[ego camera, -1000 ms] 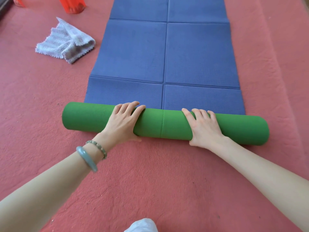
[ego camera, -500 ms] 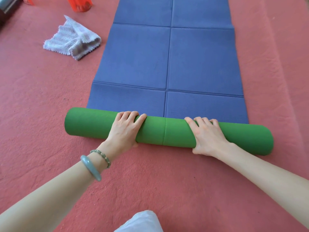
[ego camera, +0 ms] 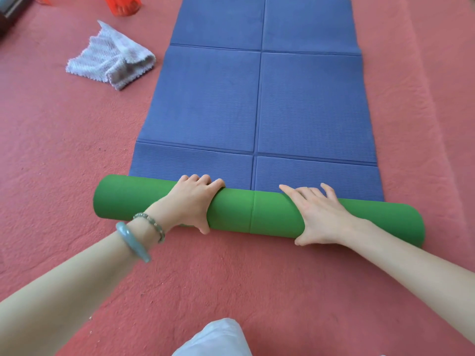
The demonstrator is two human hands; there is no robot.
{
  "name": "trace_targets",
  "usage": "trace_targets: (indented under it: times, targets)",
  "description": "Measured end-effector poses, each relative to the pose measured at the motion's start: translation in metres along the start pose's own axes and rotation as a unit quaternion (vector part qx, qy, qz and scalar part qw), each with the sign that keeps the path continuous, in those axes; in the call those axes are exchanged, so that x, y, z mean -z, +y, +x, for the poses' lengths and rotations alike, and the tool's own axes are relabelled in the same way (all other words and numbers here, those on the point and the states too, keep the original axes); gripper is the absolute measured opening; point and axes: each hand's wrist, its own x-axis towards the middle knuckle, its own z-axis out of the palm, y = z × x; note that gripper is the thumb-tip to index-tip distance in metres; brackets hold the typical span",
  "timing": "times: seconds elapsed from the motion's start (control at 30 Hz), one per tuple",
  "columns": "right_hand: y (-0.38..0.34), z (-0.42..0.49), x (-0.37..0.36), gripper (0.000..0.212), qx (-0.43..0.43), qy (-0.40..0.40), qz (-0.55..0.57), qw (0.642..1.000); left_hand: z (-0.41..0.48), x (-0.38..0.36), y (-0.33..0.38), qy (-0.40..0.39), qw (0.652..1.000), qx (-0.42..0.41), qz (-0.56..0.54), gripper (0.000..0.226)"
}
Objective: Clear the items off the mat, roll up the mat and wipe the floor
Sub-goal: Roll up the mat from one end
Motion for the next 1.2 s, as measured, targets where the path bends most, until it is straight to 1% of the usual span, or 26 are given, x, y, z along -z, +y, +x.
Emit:
trace_targets:
  times: [0.07, 0.13, 0.23, 0.3, 0.37, 0.4, 0.47, 0.53, 0.57, 0.63, 0.7, 0.8, 0.9, 0.97, 1.03, 1.1, 1.17, 1.2]
  targets:
    - [-0.005, -0.003, -0.004, 0.118, -0.001, 0.031, -0.030, 0.999, 0.009, 0.008, -0.005, -0.045, 0.998, 0.002, -0.040, 0.094]
    - [-0.009, -0.006, -0.013, 0.122, -0.021, 0.083, -0.070, 0.994, 0.018, 0.016, -0.010, -0.096, 0.992, 0.009, -0.086, 0.094]
    - [-0.009, -0.003, -0.026, 0.127, -0.041, 0.165, -0.057, 0.984, 0.025, 0.025, -0.015, -0.157, 0.978, 0.024, -0.135, 0.096]
    - [-0.007, 0.001, -0.030, 0.124, -0.042, 0.183, -0.061, 0.980, 0.026, 0.026, -0.014, -0.167, 0.976, 0.029, -0.138, 0.096]
    - [-0.008, 0.003, -0.028, 0.118, -0.050, 0.178, -0.068, 0.980, 0.021, 0.026, -0.013, -0.141, 0.983, 0.024, -0.113, 0.097]
    - [-0.008, 0.005, -0.023, 0.115, -0.056, 0.165, -0.068, 0.982, 0.015, 0.025, -0.012, -0.103, 0.989, 0.020, -0.100, 0.098]
    - [-0.007, 0.010, -0.014, 0.109, -0.055, 0.119, -0.072, 0.989, 0.002, 0.015, -0.006, 0.018, 0.995, 0.017, -0.099, 0.100]
    - [-0.003, 0.015, -0.007, 0.105, -0.049, 0.081, -0.045, 0.994, -0.009, -0.002, 0.003, 0.140, 0.987, 0.019, -0.074, 0.108]
    - [-0.001, 0.017, -0.003, 0.105, -0.048, 0.069, -0.038, 0.996, -0.012, -0.013, 0.008, 0.187, 0.981, 0.021, -0.041, 0.115]
    - [0.002, 0.021, 0.005, 0.106, -0.045, 0.049, -0.028, 0.997, -0.011, -0.029, 0.015, 0.237, 0.971, 0.033, -0.004, 0.124]
    - [0.006, 0.028, 0.013, 0.106, -0.039, 0.023, -0.018, 0.999, -0.003, -0.029, 0.015, 0.248, 0.968, 0.046, -0.003, 0.122]
    - [0.012, 0.036, 0.025, 0.109, -0.039, -0.017, 0.017, 0.999, 0.009, -0.021, 0.009, 0.244, 0.969, 0.045, 0.001, 0.111]
    - [0.015, 0.038, 0.028, 0.119, -0.043, -0.006, 0.036, 0.998, 0.017, -0.016, 0.003, 0.214, 0.976, 0.043, 0.012, 0.103]
    - [0.015, 0.032, 0.021, 0.116, -0.036, 0.041, 0.012, 0.998, 0.021, -0.009, 0.000, 0.189, 0.981, 0.043, 0.010, 0.099]
    - [0.012, 0.024, 0.008, 0.113, -0.027, 0.097, -0.037, 0.994, 0.026, 0.000, -0.002, 0.156, 0.987, 0.040, 0.002, 0.095]
    - [0.008, 0.021, -0.005, 0.120, -0.040, 0.144, -0.077, 0.986, 0.032, 0.009, -0.006, 0.122, 0.992, 0.033, -0.009, 0.094]
    - [0.006, 0.025, -0.013, 0.126, -0.058, 0.190, -0.076, 0.977, 0.037, 0.015, -0.008, 0.101, 0.994, 0.030, -0.019, 0.093]
    - [0.006, 0.029, -0.015, 0.126, -0.065, 0.202, -0.078, 0.974, 0.038, 0.017, -0.009, 0.099, 0.994, 0.028, -0.023, 0.094]
